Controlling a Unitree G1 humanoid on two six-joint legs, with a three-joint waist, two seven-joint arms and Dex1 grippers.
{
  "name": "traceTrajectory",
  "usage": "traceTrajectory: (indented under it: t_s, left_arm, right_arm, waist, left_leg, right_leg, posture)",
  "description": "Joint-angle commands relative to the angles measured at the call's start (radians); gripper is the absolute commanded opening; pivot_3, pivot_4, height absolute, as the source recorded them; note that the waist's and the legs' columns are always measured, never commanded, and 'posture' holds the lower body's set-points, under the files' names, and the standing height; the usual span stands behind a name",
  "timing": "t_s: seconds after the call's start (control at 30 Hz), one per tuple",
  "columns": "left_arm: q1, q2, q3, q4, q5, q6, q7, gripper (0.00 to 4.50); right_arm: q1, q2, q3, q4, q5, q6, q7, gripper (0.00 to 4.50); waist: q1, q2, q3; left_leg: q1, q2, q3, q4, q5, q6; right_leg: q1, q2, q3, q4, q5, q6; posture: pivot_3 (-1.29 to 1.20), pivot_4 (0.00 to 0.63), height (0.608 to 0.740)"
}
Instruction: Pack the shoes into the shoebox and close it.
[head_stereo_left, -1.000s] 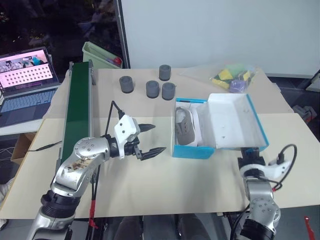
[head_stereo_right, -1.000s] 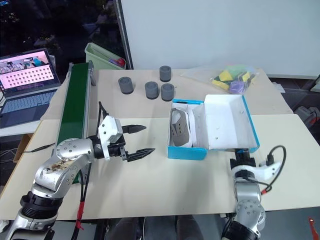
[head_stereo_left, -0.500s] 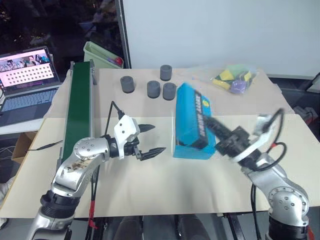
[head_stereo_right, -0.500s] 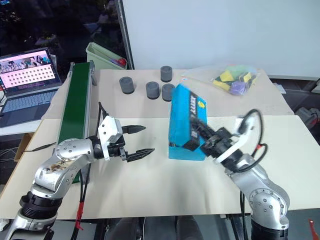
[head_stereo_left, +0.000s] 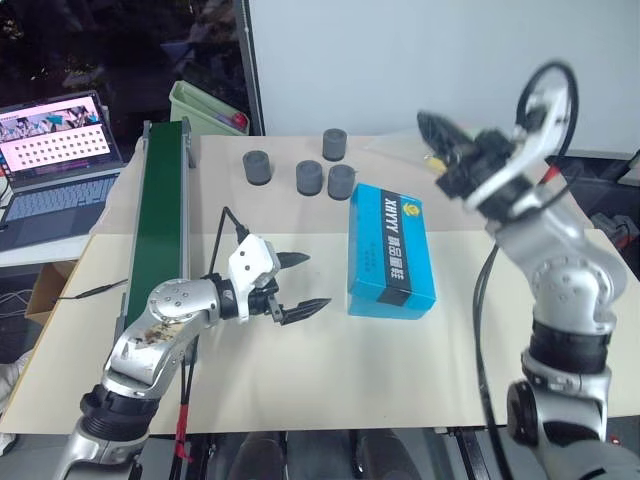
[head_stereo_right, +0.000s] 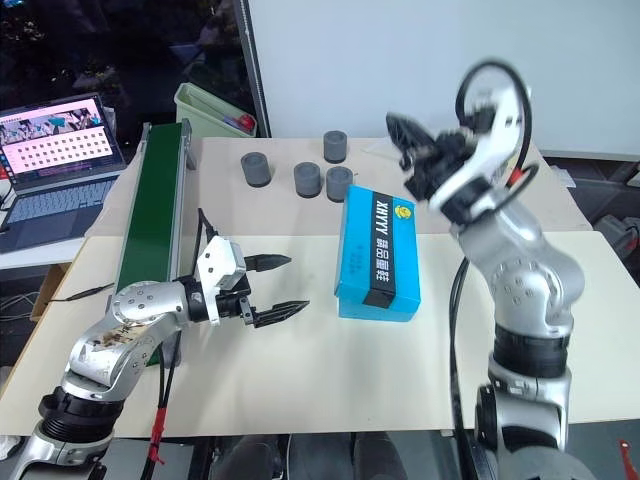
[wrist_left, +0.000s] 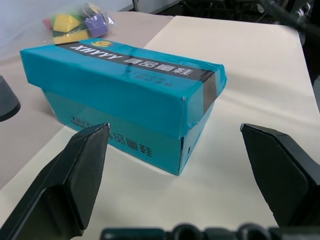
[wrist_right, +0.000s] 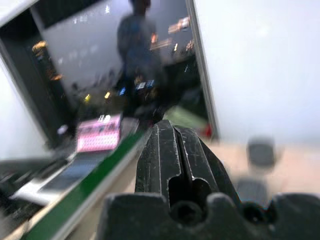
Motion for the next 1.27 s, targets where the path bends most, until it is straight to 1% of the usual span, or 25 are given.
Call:
traceTrajectory:
  t_s: [0.03, 0.07, 0.1, 0.17, 0.27, 0.3, 0.37, 0.4, 0.5, 0.67, 0.73, 0.77, 0.93, 0.97, 1.1, 1.17, 1.27]
  left_arm:
    - [-0.011, -0.001, -0.002, -0.034, -0.005, -0.002, 0.005, 4.5]
    - [-0.011, -0.001, -0.002, -0.034, -0.006, -0.002, 0.006, 4.5]
    - [-0.012, -0.002, -0.001, -0.036, -0.007, 0.0, 0.009, 4.5]
    - [-0.012, -0.003, 0.001, -0.041, -0.012, 0.006, 0.015, 4.5]
    - [-0.007, -0.004, 0.004, -0.047, -0.014, 0.009, 0.02, 4.5]
    - [-0.002, -0.002, 0.004, -0.052, -0.013, 0.01, 0.023, 4.5]
    - [0.0, -0.001, 0.007, -0.058, -0.013, 0.016, 0.029, 4.5]
    - [-0.002, -0.002, 0.011, -0.059, -0.013, 0.02, 0.036, 4.5]
    - [0.0, -0.004, 0.013, -0.062, -0.012, 0.02, 0.047, 4.5]
    - [0.009, -0.019, 0.014, -0.063, -0.006, 0.01, 0.074, 4.5]
    - [0.007, -0.035, 0.026, -0.052, -0.003, 0.008, 0.1, 4.5]
    - [0.003, -0.051, 0.042, -0.042, -0.005, 0.014, 0.128, 4.5]
    - [-0.014, -0.127, 0.137, 0.0, 0.015, 0.056, 0.306, 4.5]
    - [-0.015, -0.137, 0.15, 0.001, 0.014, 0.064, 0.328, 4.5]
    - [-0.013, -0.209, 0.231, -0.027, 0.013, 0.094, 0.477, 4.5]
    - [-0.008, -0.219, 0.244, -0.04, 0.013, 0.095, 0.501, 4.5]
    - [0.007, -0.22, 0.265, -0.049, 0.019, 0.088, 0.529, 4.5]
  right_arm:
    - [0.004, 0.047, 0.076, 0.12, -0.099, -0.038, 0.063, 0.02]
    - [0.013, 0.052, 0.1, 0.141, -0.114, -0.023, 0.082, 0.02]
    - [0.034, 0.052, 0.154, 0.2, -0.159, 0.009, 0.095, 0.02]
    - [0.064, 0.063, 0.218, 0.295, -0.208, 0.065, 0.118, 0.02]
    - [0.085, 0.085, 0.235, 0.359, -0.219, 0.124, 0.152, 0.02]
    - [0.099, 0.073, 0.274, 0.385, -0.234, 0.199, 0.167, 0.02]
    - [0.113, 0.101, 0.231, 0.436, -0.201, 0.307, 0.142, 0.02]
    - [0.113, 0.1, 0.229, 0.436, -0.204, 0.327, 0.15, 0.02]
    - [0.099, 0.099, 0.222, 0.422, -0.228, 0.335, 0.172, 0.02]
    - [0.082, 0.122, 0.183, 0.407, -0.246, 0.32, 0.166, 0.02]
    - [0.078, 0.131, 0.143, 0.376, -0.235, 0.31, 0.158, 0.02]
    - [0.081, 0.132, 0.103, 0.338, -0.212, 0.305, 0.155, 0.02]
    - [0.14, 0.124, -0.127, 0.102, -0.022, 0.343, 0.145, 0.02]
    - [0.152, 0.12, -0.156, 0.075, 0.004, 0.353, 0.139, 0.02]
    - [0.258, 0.062, -0.324, -0.052, 0.139, 0.393, 0.113, 0.02]
    - [0.3, 0.038, -0.352, -0.069, 0.147, 0.401, 0.085, 0.02]
    - [0.376, 0.003, -0.362, -0.082, 0.117, 0.402, 0.051, 0.02]
  waist:
    - [-0.001, -0.001, 0.0]
    - [-0.003, -0.001, 0.0]
    - [-0.003, -0.001, 0.0]
    - [-0.004, -0.001, 0.0]
    - [-0.002, 0.0, 0.0]
    - [-0.003, 0.0, 0.0]
    - [-0.005, -0.001, -0.001]
    - [-0.006, -0.002, -0.001]
    - [-0.005, -0.002, -0.001]
    - [-0.007, -0.002, -0.002]
    - [-0.007, -0.002, -0.002]
    - [-0.007, -0.002, -0.002]
    - [0.0, -0.002, -0.001]
    - [0.001, -0.002, -0.001]
    - [0.006, -0.002, -0.001]
    - [0.007, -0.002, -0.001]
    - [0.004, -0.002, -0.001]
  left_leg:
    - [0.0, 0.0, 0.0, 0.0, 0.0, 0.0]
    - [0.0, 0.0, 0.0, 0.0, 0.0, 0.0]
    - [0.0, 0.0, 0.001, 0.0, 0.0, 0.0]
    - [0.0, 0.0, 0.0, 0.0, 0.0, 0.0]
    - [0.0, 0.0, 0.0, 0.0, 0.0, 0.0]
    - [-0.001, 0.0, 0.0, 0.0, 0.0, 0.0]
    - [0.0, 0.0, 0.0, 0.0, 0.0, 0.0]
    - [0.001, 0.0, 0.0, 0.0, 0.0, 0.0]
    - [0.004, 0.0, 0.0, 0.0, 0.0, 0.0]
    - [0.005, 0.0, 0.0, 0.0, 0.0, 0.0]
    - [0.005, 0.0, 0.0, 0.0, 0.0, 0.0]
    - [0.004, 0.0, 0.0, 0.0, 0.0, 0.0]
    - [0.0, 0.0, -0.002, 0.0, 0.0, 0.0]
    - [-0.001, 0.0, -0.002, 0.0, 0.0, 0.0]
    - [-0.003, -0.001, -0.004, 0.0, 0.0, 0.0]
    - [-0.003, -0.001, -0.004, 0.0, 0.0, 0.0]
    - [-0.002, -0.001, -0.003, 0.0, 0.0, 0.0]
  right_leg:
    - [0.0, 0.0, 0.0, 0.0, 0.0, 0.0]
    - [0.0, 0.0, 0.0, 0.0, 0.0, 0.0]
    - [0.0, -0.001, 0.001, 0.0, 0.0, 0.0]
    - [-0.001, 0.0, 0.0, 0.001, 0.0, -0.001]
    - [0.0, 0.0, 0.0, 0.001, 0.001, -0.001]
    - [-0.001, -0.001, 0.0, 0.001, 0.001, -0.001]
    - [-0.001, -0.001, 0.0, 0.001, 0.0, -0.001]
    - [0.001, 0.0, 0.0, 0.002, 0.0, -0.001]
    - [0.003, 0.0, 0.0, 0.002, 0.0, -0.001]
    - [0.004, 0.0, 0.0, 0.002, 0.0, -0.001]
    - [0.004, 0.0, 0.0, 0.002, 0.0, -0.001]
    - [0.004, 0.0, 0.0, 0.002, 0.0, -0.001]
    - [-0.001, 0.0, 0.0, 0.003, 0.0, -0.001]
    - [-0.001, -0.001, 0.0, 0.003, 0.0, -0.001]
    - [-0.001, -0.001, -0.002, 0.001, 0.001, 0.0]
    - [-0.001, -0.001, -0.002, 0.001, 0.001, 0.0]
    - [-0.001, -0.001, -0.002, 0.002, 0.001, 0.0]
  posture:
    - [0.0, 0.15, 0.729]
    - [0.0, 0.15, 0.729]
    - [0.0, 0.15, 0.729]
    - [0.0, 0.15, 0.729]
    - [0.0, 0.15, 0.729]
    - [0.0, 0.15, 0.729]
    - [0.0, 0.15, 0.729]
    - [0.0, 0.15, 0.729]
    - [0.0, 0.15, 0.729]
    - [0.0, 0.15, 0.729]
    - [0.0, 0.15, 0.729]
    - [0.0, 0.15, 0.729]
    - [0.0, 0.15, 0.729]
    - [0.0, 0.15, 0.729]
    - [0.0, 0.15, 0.729]
    - [0.0, 0.15, 0.729]
    - [0.0, 0.15, 0.729]
